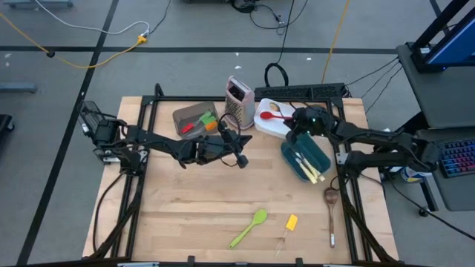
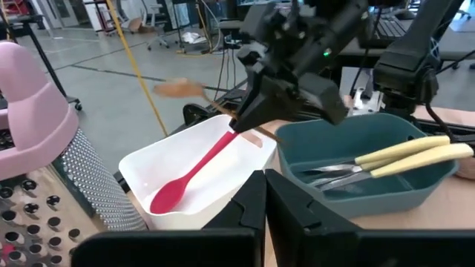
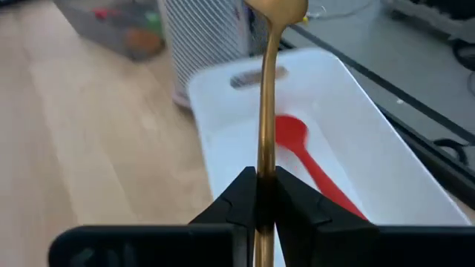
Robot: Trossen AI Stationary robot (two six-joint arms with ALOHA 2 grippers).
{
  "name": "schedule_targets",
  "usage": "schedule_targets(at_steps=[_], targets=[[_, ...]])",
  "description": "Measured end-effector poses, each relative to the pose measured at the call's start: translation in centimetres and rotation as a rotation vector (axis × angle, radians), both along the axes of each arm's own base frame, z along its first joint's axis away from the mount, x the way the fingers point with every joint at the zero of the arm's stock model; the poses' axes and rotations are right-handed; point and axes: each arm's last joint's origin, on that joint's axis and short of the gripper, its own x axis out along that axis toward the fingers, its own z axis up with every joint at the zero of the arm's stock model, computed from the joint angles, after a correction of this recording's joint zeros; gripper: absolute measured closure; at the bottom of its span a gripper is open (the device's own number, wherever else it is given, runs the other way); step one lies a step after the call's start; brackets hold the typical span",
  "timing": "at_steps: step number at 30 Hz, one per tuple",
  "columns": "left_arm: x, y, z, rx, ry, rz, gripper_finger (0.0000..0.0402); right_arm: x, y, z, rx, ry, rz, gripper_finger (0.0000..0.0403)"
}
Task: Pick & Place Kitchen Items
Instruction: Put the gold serving spoon into the white bin
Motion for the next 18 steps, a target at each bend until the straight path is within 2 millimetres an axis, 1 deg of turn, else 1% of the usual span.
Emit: schedule_targets(at_steps=[4, 7, 11, 16, 18], targets=[[0.0, 0.0, 0.0, 0.0, 0.0, 0.001, 0.0384, -0.4, -0.7, -0.6, 0.011, 0.05, -0.001, 0.038], [0.0, 0.0, 0.0, 0.0, 0.0, 0.0, 0.039, -0.4, -0.9, -0.7, 0.004, 0.057, -0.007, 0.0382], [0.0, 0.0, 0.0, 0.003, 0.002, 0.0, 0.0398, -0.6, -1.2, -0.8, -0.005, 0.074, -0.012, 0.0375], [0.0, 0.0, 0.0, 0.001, 0.003, 0.0, 0.0383, -0.6, -1.4, -1.2, -0.023, 0.113, -0.081, 0.0373], [0.0, 0.0, 0.0, 0.001, 0.004, 0.0, 0.0382, -0.6, -1.5, -1.3, -0.024, 0.122, -0.081, 0.0374]])
